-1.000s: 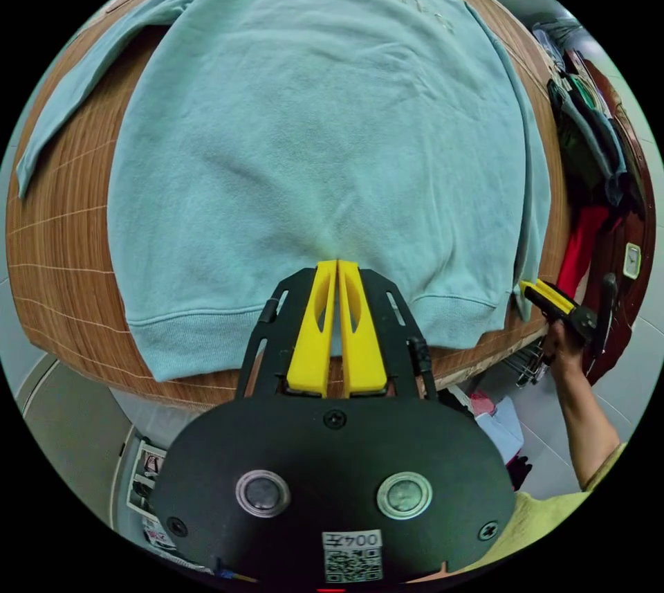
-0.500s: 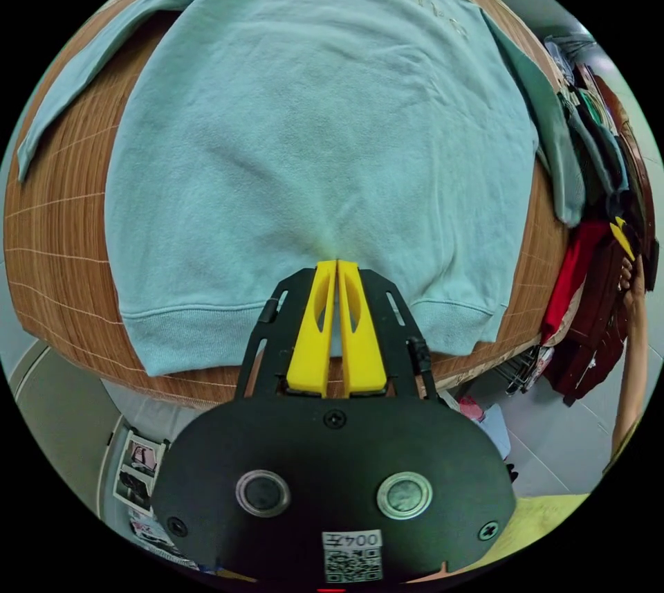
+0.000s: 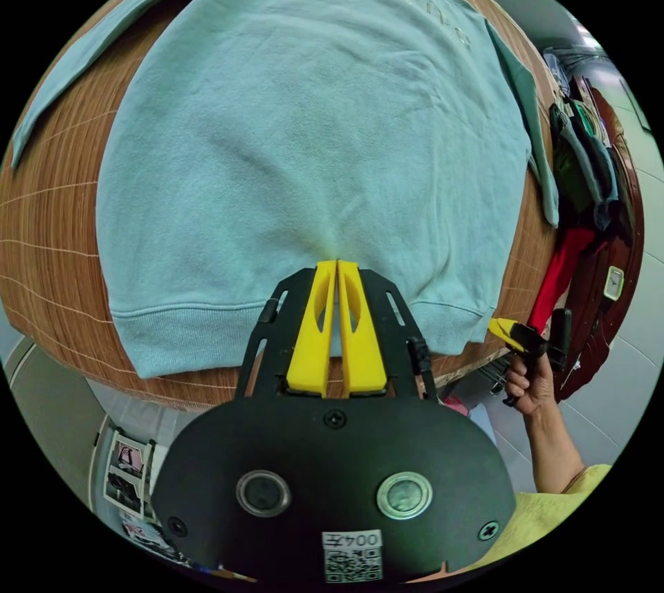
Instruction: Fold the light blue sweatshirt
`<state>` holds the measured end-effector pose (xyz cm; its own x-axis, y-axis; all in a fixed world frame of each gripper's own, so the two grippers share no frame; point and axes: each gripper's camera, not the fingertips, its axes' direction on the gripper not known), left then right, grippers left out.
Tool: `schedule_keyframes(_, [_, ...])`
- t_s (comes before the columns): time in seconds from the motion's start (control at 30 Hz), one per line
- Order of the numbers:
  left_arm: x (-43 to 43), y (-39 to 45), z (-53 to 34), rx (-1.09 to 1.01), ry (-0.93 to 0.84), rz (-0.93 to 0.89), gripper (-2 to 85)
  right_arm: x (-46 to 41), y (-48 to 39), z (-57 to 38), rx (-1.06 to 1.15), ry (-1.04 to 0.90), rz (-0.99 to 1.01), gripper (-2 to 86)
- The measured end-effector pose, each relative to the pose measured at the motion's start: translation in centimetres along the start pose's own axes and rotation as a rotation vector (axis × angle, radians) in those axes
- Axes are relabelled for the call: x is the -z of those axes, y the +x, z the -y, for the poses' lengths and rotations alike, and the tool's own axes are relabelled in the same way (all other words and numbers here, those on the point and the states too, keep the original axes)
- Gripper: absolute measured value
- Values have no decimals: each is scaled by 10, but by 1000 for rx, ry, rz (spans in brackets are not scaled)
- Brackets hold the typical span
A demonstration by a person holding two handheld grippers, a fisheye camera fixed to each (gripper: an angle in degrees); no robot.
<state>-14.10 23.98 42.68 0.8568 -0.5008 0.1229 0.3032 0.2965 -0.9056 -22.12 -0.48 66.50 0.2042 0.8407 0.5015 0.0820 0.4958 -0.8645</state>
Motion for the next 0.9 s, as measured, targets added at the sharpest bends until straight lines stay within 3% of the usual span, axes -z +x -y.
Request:
schedule_keyframes(0.13, [1, 5, 0, 13, 9, -7, 5, -14, -19, 13, 20, -24, -82, 64])
schedule_keyframes(0.3, [3, 12, 1, 20, 20, -23, 5, 7, -31, 7, 64, 2, -344, 40])
schedule_keyframes(0.43, [3, 15, 1, 28, 27, -55, 6, 33, -1, -6, -15, 23, -276, 23])
schedule_keyframes(0.5, [3, 18, 2, 28, 30, -73, 5, 39, 2, -10, -96, 23, -401, 3])
schedule_keyframes(0.63, [15, 21, 13, 32, -56, -112, 2, 51, -40, -18, 18, 90, -437, -5])
schedule_keyframes(0.73, [72, 20, 42, 10, -3, -3, 2, 39, -90, -12, 133, 100, -505, -6])
schedule_keyframes(0.9, [263, -12, 147, 29, 116, 238, 1, -14, -164, 24, 295, 20, -556, -7])
